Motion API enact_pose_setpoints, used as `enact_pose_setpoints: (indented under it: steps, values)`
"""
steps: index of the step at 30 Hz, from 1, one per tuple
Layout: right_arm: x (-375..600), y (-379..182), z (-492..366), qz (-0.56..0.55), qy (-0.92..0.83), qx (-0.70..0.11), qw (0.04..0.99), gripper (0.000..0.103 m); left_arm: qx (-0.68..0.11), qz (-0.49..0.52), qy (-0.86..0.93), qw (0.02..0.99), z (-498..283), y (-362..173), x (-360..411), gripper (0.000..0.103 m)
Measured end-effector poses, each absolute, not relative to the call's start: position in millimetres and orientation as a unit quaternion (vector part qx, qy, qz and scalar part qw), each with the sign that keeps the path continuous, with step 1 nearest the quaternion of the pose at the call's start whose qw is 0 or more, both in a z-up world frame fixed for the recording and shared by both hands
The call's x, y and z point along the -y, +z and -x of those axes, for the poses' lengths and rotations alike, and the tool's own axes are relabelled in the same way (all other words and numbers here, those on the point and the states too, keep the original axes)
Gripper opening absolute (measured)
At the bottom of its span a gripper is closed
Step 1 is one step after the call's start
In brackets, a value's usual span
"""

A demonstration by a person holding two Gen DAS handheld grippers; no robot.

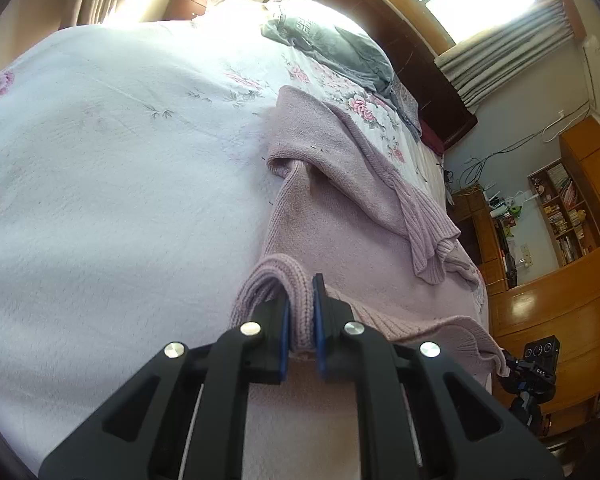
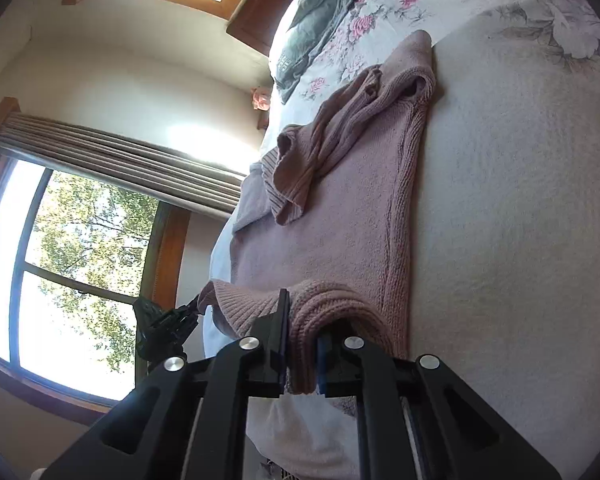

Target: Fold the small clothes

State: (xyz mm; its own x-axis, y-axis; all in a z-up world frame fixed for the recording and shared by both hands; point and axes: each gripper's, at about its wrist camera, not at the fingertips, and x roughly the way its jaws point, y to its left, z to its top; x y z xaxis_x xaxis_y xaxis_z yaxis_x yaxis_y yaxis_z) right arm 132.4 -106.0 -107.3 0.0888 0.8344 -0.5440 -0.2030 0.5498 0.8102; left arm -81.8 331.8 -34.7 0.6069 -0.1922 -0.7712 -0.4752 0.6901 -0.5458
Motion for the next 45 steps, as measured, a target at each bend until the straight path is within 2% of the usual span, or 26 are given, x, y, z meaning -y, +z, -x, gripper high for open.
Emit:
enact_pose_setpoints:
  steps: [10, 12, 14, 17, 20, 24, 26, 28, 34, 37, 39, 40, 45]
  values:
    - [105.6, -142.8, -174.9, -0.309, 0.346, -0.606, 0.647, 0.014, -0.456, 0.419, 0.093, 0.78, 48.8, -67.0, -353.7, 0.013]
    - [111.5, -145.0, -177.1, -0.327, 0.346, -0.609, 0.635, 0.018, -0.444, 0.445, 0.083, 0.773, 51.8, -65.8, -360.8, 0.018]
    - [118.1, -144.9, -177.1, -0.348, 0.352, -0.604, 0.624, 0.035, -0.42, 0.46, 0.09, 0.777, 61.5, -59.3, -368.6, 0.04]
    - [129.3, -137.5, -176.0, -0.366, 0.353, -0.593, 0.625, 0.049, -0.411, 0.45, 0.095, 0.787, 71.9, -48.5, -375.8, 0.04]
    - [137.1, -118.3, -174.6, -0.321, 0.334, -0.583, 0.667, 0.061, -0.432, 0.397, 0.097, 0.804, 71.7, -38.5, -370.0, 0.04]
    - [133.3, -95.9, -166.8, -0.261, 0.335, -0.569, 0.704, 0.061, -0.457, 0.327, 0.082, 0.823, 55.5, -31.2, -353.7, 0.042]
    - [126.0, -88.8, -161.4, -0.228, 0.335, -0.566, 0.718, 0.061, -0.467, 0.304, 0.074, 0.827, 43.0, -31.8, -346.0, 0.048]
    - [117.1, -83.9, -155.4, -0.199, 0.337, -0.564, 0.727, 0.061, -0.477, 0.283, 0.068, 0.829, 29.4, -34.7, -338.5, 0.049]
    - [96.0, -78.4, -145.7, -0.157, 0.341, -0.561, 0.738, 0.061, -0.525, 0.202, 0.067, 0.824, -3.8, -52.5, -321.3, 0.053]
    - [95.1, -74.6, -142.1, -0.133, 0.338, -0.557, 0.747, 0.061, -0.533, 0.172, 0.067, 0.826, -8.3, -55.9, -316.7, 0.051]
    - [88.7, -71.2, -141.0, -0.106, 0.337, -0.552, 0.755, 0.061, -0.532, 0.167, 0.06, 0.828, -8.2, -54.5, -315.8, 0.026]
    - [85.3, -69.8, -140.4, -0.09, 0.336, -0.549, 0.76, 0.061, -0.532, 0.174, 0.049, 0.827, -7.8, -53.5, -315.7, 0.009]
    - [60.3, -71.5, -143.1, 0.015, 0.321, -0.528, 0.786, 0.061, -0.506, 0.176, 0.012, 0.844, -0.2, -38.2, -301.2, 0.008]
